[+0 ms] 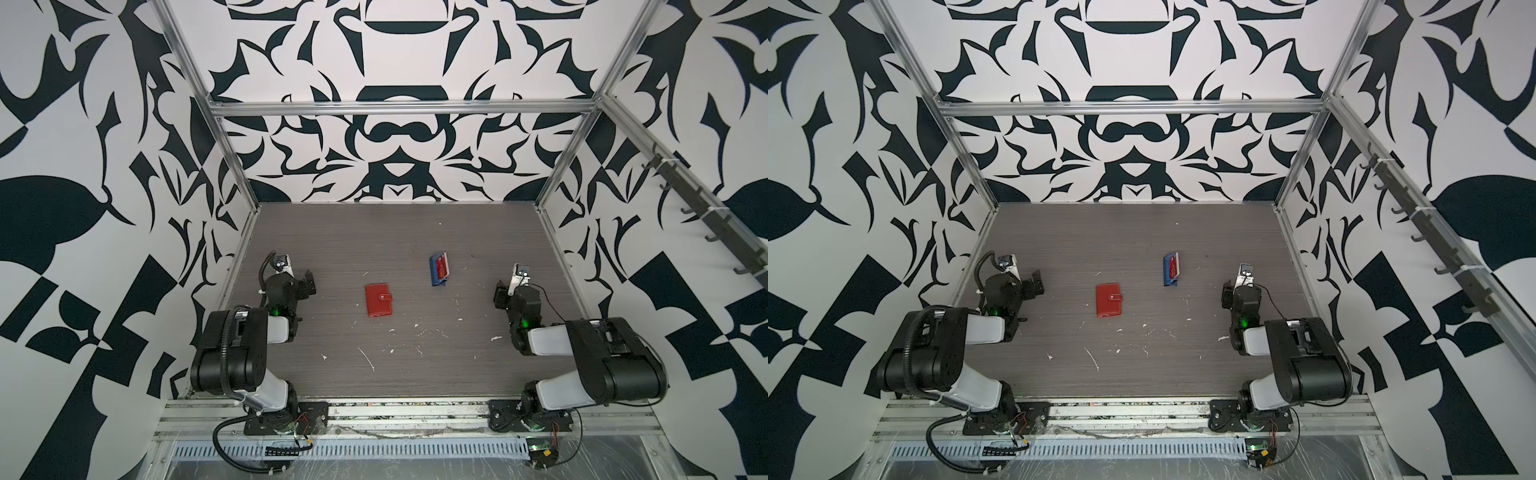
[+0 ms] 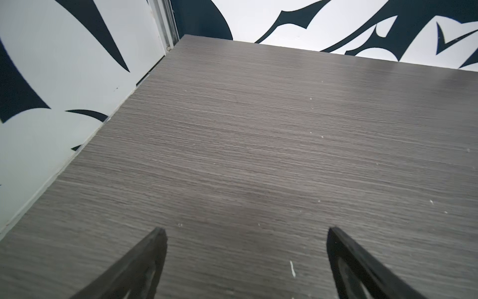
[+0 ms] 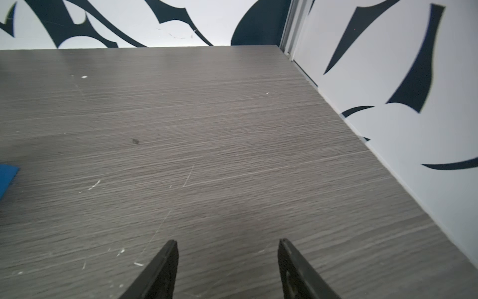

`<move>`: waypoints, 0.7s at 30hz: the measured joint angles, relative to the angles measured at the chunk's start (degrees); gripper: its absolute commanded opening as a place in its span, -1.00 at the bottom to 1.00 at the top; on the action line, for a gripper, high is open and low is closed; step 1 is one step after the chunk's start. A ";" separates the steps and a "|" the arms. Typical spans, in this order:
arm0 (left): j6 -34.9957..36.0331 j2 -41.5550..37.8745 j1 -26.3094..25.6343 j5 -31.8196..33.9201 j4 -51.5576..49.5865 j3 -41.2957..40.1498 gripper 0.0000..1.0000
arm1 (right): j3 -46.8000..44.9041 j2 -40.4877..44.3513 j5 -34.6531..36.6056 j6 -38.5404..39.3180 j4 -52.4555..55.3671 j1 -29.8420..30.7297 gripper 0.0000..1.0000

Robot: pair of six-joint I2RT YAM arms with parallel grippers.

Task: Insert credit cards into a card holder
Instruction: Reset both arms

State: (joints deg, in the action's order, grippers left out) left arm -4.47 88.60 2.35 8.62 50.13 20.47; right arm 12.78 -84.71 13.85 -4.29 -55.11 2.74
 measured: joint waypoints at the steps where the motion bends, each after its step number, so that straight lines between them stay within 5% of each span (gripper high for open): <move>1: 0.00 0.00 0.00 0.02 0.00 0.07 1.00 | 0.00 -0.55 -0.35 0.02 -1.22 0.00 0.34; 11: -0.17 0.00 0.02 0.22 -0.04 0.11 1.00 | 3.48 -5.38 -3.61 0.48 -2.16 -0.02 0.60; 13: -0.17 0.00 0.00 0.31 -0.04 0.11 1.00 | 4.37 -5.38 -3.58 0.39 -1.92 -0.02 1.00; 21: -0.17 0.00 0.00 0.35 -0.02 0.11 1.00 | 4.70 -5.38 -3.61 0.31 -1.07 -0.02 1.00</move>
State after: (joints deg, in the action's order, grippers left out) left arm -4.64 88.60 2.35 8.97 50.11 20.58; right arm 17.47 -90.08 10.24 -3.99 -56.18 2.72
